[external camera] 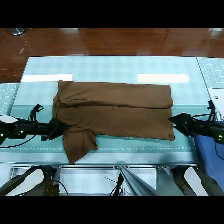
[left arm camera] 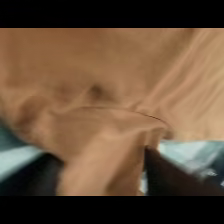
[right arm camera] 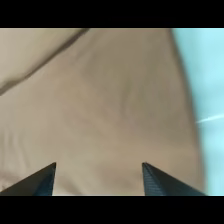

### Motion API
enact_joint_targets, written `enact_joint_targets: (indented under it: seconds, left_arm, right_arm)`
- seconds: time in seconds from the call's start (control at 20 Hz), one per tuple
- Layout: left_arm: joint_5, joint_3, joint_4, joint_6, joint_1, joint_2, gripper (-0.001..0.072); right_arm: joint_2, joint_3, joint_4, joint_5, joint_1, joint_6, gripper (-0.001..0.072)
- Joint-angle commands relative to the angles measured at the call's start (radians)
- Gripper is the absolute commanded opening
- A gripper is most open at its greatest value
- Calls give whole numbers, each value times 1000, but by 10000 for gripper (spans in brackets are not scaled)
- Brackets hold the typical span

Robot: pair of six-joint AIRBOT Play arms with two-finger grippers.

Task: Fold the shirts.

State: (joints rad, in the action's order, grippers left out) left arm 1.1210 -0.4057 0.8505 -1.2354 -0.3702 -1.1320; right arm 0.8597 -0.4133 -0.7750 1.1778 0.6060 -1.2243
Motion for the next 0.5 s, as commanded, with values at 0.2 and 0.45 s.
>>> enact_joint_targets:
  seconds: [0.2, 0.45]
  left_arm:
    - [9, 7, -50, 45, 26, -1, 23]
    - [8, 7, -84, 57, 27, -1, 24]
  right_arm:
    - [-1, -19, -433, 167, 141, -245, 619]
    - [0, 43, -349, 148, -2, -234, 619]
